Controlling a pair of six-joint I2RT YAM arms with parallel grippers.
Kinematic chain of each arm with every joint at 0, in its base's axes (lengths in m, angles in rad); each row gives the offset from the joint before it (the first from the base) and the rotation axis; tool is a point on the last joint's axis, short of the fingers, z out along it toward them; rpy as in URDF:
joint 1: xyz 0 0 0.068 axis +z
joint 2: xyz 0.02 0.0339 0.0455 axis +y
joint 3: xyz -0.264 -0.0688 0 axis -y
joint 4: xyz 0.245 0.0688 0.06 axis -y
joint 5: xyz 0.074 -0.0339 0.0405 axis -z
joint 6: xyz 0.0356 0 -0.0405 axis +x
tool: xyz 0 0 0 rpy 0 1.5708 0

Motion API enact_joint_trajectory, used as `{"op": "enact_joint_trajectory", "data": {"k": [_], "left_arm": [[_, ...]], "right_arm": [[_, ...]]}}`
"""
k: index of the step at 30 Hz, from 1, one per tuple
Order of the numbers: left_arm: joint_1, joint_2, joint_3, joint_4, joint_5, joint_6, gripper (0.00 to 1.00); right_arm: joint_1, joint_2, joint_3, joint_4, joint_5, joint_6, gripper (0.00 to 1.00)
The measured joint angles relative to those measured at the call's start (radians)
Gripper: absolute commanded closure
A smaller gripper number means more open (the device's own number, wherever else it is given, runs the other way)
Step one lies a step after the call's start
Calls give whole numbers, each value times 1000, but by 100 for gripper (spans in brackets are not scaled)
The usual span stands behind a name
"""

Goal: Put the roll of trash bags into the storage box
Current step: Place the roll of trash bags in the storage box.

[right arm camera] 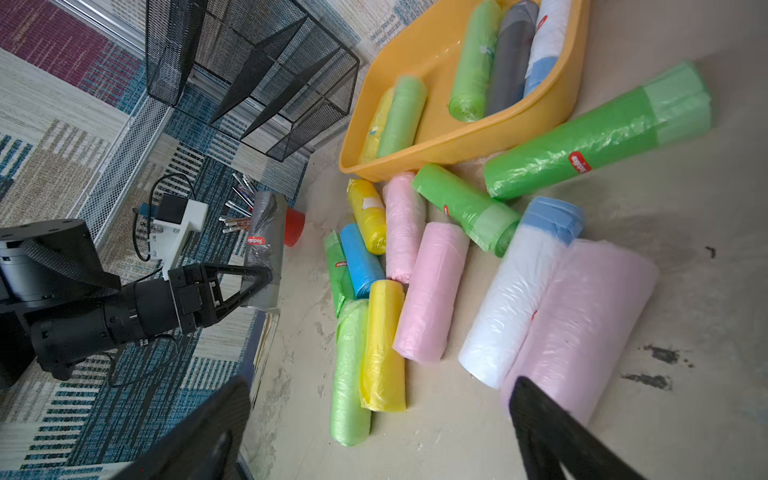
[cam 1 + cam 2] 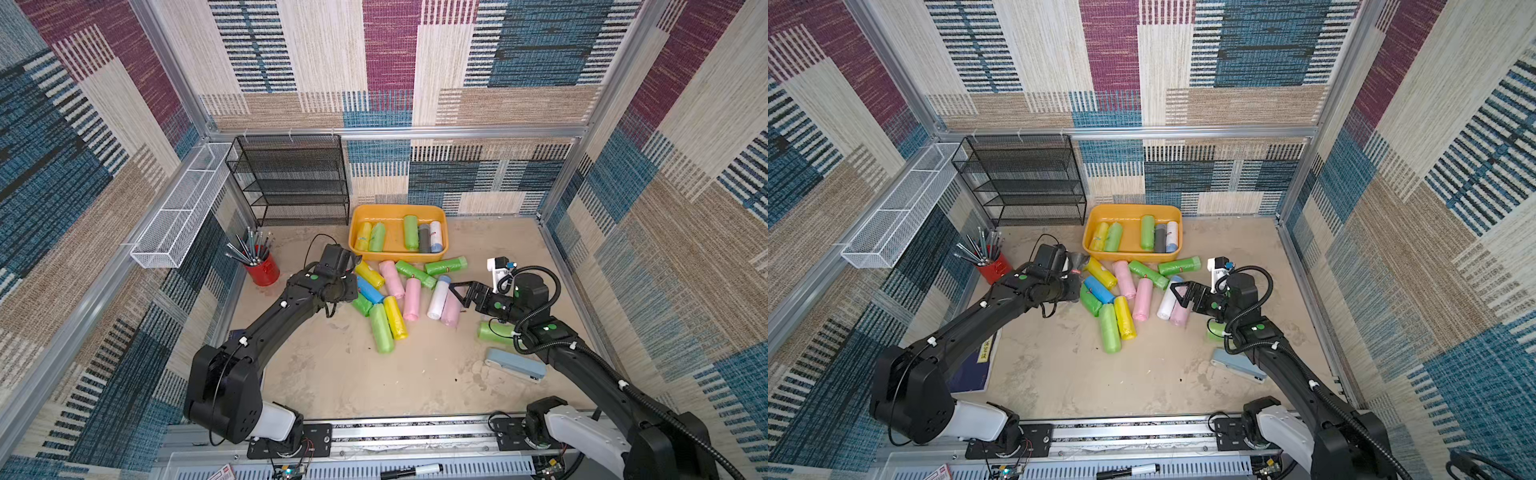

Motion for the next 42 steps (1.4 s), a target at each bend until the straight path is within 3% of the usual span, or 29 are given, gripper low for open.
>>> {"op": "enact_joint_trajectory", "data": {"k": [21, 42], "left_arm": [[-95, 254, 379, -71, 5, 21, 94], [-97, 705, 916, -111, 63, 78, 97]], "right_arm": [[-19, 271, 111, 146, -45, 33, 1], [-27, 232, 69, 166, -37, 40, 1]]}}
